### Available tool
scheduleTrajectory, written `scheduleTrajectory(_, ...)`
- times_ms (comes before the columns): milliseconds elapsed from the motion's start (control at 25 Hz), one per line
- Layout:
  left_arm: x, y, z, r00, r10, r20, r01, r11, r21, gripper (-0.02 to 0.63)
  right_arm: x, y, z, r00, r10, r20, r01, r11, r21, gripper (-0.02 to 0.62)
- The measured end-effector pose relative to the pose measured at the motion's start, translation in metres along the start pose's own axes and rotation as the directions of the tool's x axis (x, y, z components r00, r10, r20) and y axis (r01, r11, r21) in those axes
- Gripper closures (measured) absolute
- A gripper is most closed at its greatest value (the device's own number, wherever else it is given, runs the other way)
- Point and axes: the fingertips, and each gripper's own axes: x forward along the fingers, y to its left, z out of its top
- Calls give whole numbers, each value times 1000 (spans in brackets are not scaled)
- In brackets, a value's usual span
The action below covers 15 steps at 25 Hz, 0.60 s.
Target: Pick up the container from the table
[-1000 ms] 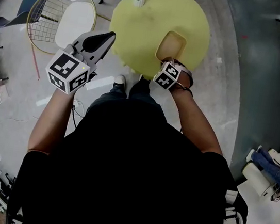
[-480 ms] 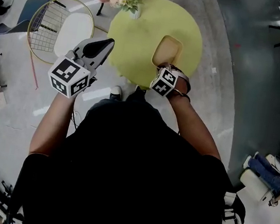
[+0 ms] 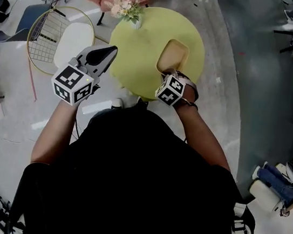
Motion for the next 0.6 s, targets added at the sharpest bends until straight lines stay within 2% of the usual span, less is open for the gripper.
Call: scheduleTrajectory(600, -7, 2, 18, 999, 22, 34, -22, 1000, 14, 589, -57, -27, 20, 996, -62, 58, 62, 998, 8, 577)
